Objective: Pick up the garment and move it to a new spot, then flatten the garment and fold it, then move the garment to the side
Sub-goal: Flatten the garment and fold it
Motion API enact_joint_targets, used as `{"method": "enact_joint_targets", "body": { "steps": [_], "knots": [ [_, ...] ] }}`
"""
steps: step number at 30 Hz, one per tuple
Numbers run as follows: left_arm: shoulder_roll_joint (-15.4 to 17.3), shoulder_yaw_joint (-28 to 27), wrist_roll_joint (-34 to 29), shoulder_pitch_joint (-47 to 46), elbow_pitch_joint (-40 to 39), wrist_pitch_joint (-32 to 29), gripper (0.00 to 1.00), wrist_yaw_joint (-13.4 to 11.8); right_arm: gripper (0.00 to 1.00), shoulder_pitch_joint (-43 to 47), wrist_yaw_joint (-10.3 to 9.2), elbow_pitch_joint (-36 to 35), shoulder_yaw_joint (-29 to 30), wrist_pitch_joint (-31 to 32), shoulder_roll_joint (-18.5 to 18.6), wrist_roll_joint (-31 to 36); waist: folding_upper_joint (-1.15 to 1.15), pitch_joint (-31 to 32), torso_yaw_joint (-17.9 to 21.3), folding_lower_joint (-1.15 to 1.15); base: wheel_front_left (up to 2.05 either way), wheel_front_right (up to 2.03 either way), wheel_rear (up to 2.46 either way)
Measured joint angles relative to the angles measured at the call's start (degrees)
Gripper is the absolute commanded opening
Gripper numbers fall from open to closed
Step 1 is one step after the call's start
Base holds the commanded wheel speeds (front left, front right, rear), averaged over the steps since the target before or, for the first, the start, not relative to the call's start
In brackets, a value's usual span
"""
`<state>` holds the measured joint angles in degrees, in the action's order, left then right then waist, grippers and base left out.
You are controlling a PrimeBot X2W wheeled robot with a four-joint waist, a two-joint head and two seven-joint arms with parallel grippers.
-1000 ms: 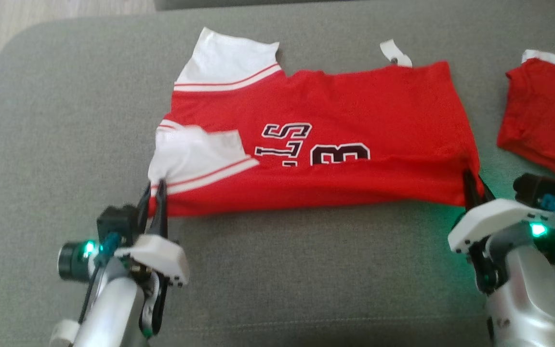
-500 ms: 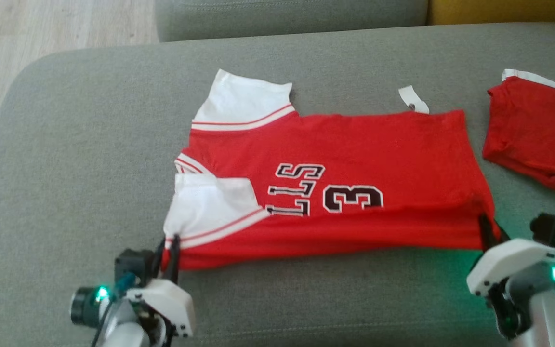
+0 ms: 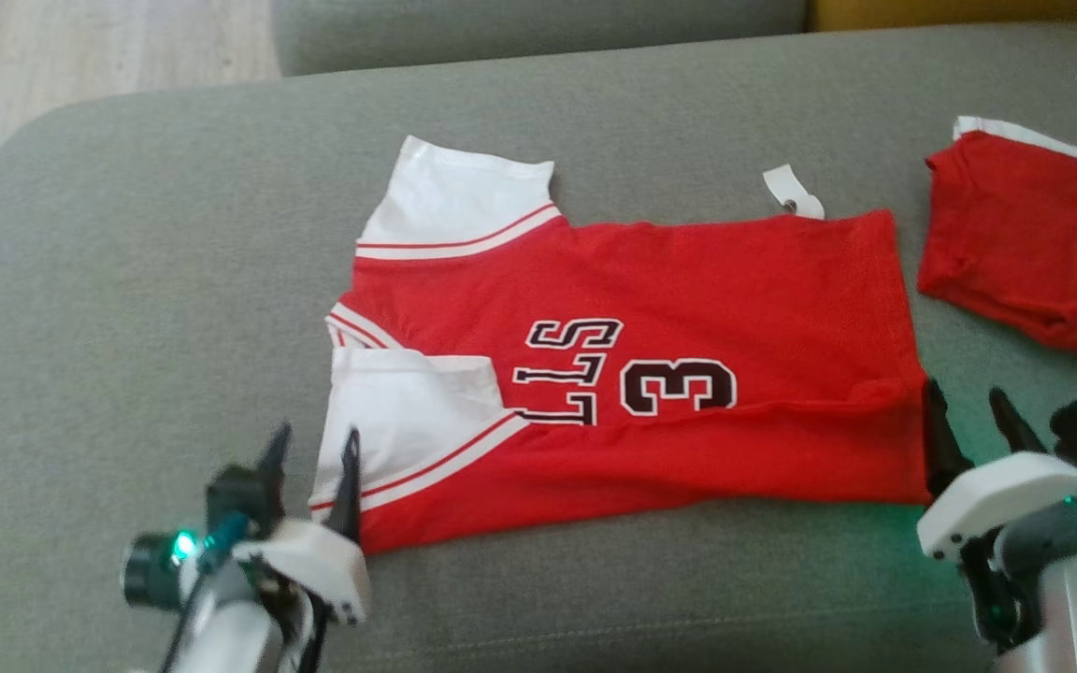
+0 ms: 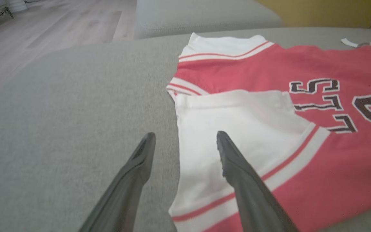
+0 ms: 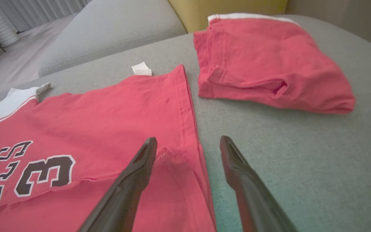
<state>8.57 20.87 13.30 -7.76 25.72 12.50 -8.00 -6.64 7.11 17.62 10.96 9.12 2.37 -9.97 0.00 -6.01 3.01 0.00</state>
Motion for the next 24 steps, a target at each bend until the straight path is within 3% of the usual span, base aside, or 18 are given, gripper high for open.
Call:
{"method": "enact_joint_targets", "body": {
  "steps": [5,12,18,21,24],
  "knots": [
    [0.91,-1.44,-0.01,-4.15,-2.56,1.23,1.0,0.09,1.0,-2.22,0.0,-2.82,-2.79,-2.88,0.02,1.82,0.0,-1.54,1.61,0.0,0.0,0.0,0.0],
    [4.04,-0.86,-0.34,-14.78,-3.32,-0.37,1.0,5.02,1.0,-8.06,0.0,-6.14,-5.67,-4.95,0.08,4.1,0.0,-5.35,4.11,0.0,0.0,0.0,0.0],
    [7.8,0.91,0.3,-29.61,0.83,-10.61,1.0,13.21,1.0,-14.91,0.0,-7.59,-7.43,-4.8,0.13,6.05,0.0,-9.68,6.35,0.01,0.0,0.0,0.0],
    [10.44,3.2,2.24,-36.92,4.58,-17.61,1.0,15.12,1.0,-18.19,0.0,-7.72,-8.29,-4.55,0.19,6.61,0.0,-12.14,7.48,0.01,0.0,0.0,0.0],
    [13.13,6.09,5.93,-42.89,8.04,-23.41,1.0,15.14,1.0,-21.19,0.0,-7.73,-9.27,-4.49,0.19,6.61,0.0,-14.41,8.85,0.02,0.0,0.0,0.0]
  ]
}}
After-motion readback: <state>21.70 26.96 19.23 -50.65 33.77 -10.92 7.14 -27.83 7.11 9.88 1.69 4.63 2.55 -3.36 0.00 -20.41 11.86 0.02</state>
